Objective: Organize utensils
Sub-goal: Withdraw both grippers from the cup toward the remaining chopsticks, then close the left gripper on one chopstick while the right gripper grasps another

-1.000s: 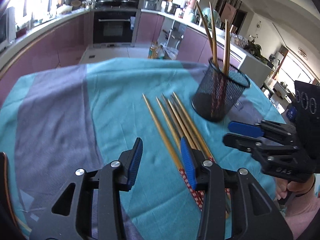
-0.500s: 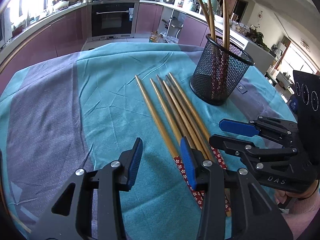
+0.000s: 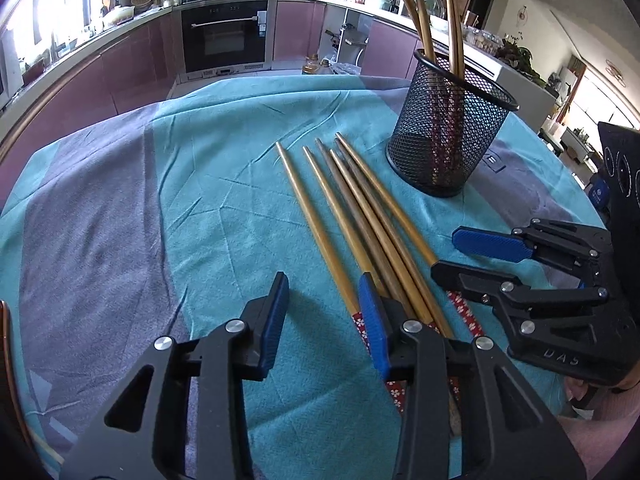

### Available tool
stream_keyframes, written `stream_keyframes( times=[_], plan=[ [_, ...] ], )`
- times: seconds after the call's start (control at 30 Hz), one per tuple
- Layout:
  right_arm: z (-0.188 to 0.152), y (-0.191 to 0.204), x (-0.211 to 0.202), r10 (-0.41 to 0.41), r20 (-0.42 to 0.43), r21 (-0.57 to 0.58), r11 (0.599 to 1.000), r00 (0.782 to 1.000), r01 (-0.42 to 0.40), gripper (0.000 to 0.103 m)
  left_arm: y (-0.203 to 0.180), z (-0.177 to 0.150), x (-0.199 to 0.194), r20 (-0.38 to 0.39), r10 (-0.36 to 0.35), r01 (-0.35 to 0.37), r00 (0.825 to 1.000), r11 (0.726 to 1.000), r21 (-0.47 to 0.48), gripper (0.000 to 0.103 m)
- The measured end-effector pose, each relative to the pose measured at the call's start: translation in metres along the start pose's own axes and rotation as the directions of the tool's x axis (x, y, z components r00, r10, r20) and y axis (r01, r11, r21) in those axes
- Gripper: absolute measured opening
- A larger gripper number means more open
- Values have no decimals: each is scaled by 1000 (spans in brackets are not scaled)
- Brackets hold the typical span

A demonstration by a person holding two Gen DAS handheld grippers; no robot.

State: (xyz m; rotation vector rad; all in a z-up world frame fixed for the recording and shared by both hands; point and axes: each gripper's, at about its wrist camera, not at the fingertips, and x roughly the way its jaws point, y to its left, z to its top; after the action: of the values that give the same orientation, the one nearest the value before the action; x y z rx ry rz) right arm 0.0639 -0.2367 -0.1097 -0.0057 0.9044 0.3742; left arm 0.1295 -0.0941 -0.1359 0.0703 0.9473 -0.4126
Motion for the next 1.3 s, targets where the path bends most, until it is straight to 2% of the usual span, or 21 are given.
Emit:
stream_keyframes(
  times=[0.27,0.6,0.83,0.93,1.07,1.3],
  plan=[
    [5,-1,2,-27,-4,-16,1000,1000,27,32,1,1,2,-5,13,-13,1000,1000,8,34],
    [24,2,21,-62,-3,-35,997,998,62,32,5,24,18,-11,47,-47,999,999,8,31],
    [29,-1,24,-61,7,-10,998,998,61,17,9,31,24,-11,40,-41,999,999,-21,13],
    [28,-3,22,-45,8,9,999,999,45,9,10,30,23,-7,36,-36,999,999,-35,12],
    [26,-8,18,-26,18,47,999,999,25,6,9,28,23,-5,26,-26,1000,999,-45,8],
    [23,-14,-1,5,58,69,998,998,-9,6,12,22,9,21,-7,8,1000,998,-66,8]
  ],
)
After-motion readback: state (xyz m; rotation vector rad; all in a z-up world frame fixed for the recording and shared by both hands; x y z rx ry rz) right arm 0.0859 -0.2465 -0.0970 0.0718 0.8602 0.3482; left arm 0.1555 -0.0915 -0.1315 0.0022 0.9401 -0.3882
